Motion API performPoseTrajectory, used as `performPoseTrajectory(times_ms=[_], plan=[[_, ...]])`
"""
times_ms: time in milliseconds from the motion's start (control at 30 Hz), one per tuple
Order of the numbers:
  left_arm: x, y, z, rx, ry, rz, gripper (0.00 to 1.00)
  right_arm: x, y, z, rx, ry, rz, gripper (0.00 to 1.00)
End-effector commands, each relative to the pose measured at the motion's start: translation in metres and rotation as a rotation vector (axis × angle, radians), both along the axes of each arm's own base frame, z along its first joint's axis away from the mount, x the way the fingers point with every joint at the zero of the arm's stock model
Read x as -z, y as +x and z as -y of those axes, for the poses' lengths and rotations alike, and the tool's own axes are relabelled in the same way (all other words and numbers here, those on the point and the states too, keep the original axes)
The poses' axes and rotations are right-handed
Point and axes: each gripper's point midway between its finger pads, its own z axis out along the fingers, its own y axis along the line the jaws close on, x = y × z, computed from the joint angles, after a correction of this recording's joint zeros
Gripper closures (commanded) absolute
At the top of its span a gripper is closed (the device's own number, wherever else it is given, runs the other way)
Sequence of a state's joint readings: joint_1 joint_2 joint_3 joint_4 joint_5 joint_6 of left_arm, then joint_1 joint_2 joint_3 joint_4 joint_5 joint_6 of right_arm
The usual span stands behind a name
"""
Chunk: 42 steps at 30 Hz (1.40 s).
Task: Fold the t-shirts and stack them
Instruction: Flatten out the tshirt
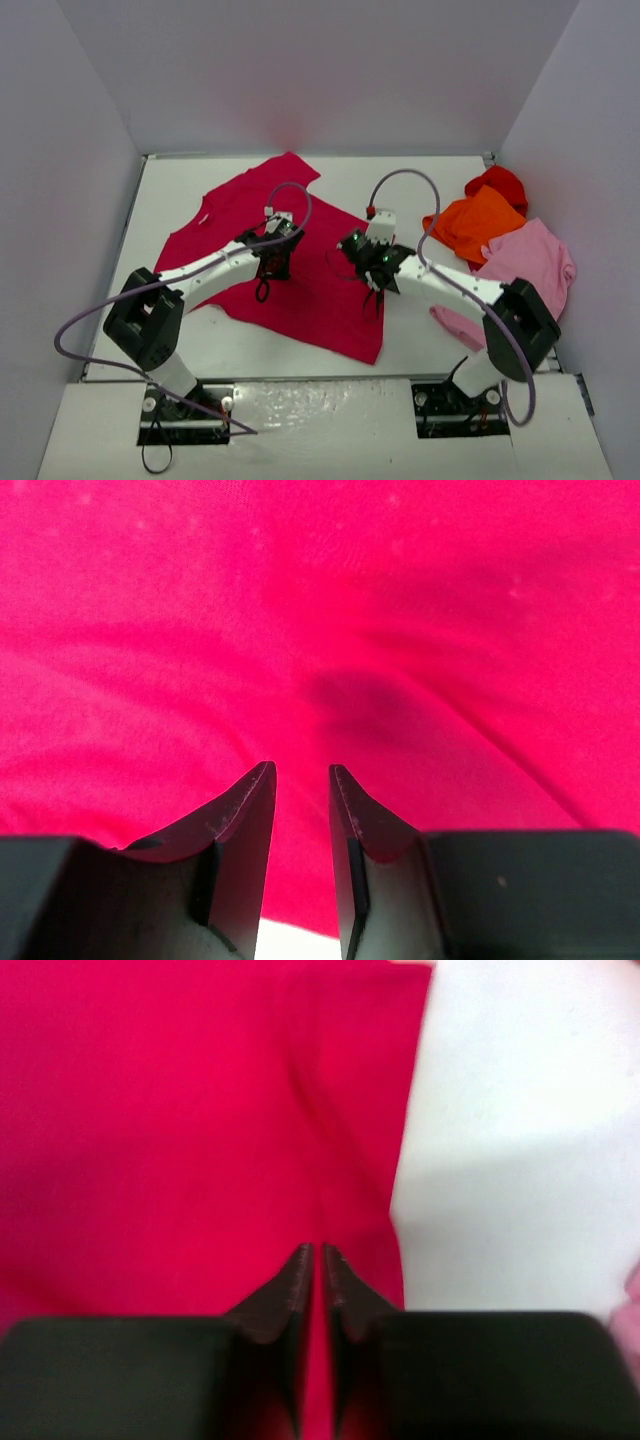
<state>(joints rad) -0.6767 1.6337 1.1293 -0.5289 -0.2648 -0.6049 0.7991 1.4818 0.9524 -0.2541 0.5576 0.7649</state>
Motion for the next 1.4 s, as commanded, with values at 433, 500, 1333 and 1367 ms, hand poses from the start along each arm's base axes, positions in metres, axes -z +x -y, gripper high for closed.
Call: performPoseTrajectory(times_ms=[433, 500, 1333, 1367], plan=[[-0.059, -0.023, -0.024, -0.027, -0.048, 0.133, 0.75, 0.012, 0.154, -0.049, -0.173, 0.118, 0.043, 1.0], [-0.056, -0.023, -0.023, -0.029, -0.048, 0.125, 0.75, 0.02, 0.156, -0.06, -0.201, 0.123, 0.022, 1.0], [-0.027, 0.055, 0.058, 0.05, -0.085, 0.093, 0.9, 0.06, 0.103, -0.002, -0.103, -0.018, -0.09, 1.0], [-0.025, 0.058, 0.06, 0.052, -0.084, 0.091, 0.9, 0.059, 0.101, 0.001, -0.098, -0.025, -0.093, 1.0]])
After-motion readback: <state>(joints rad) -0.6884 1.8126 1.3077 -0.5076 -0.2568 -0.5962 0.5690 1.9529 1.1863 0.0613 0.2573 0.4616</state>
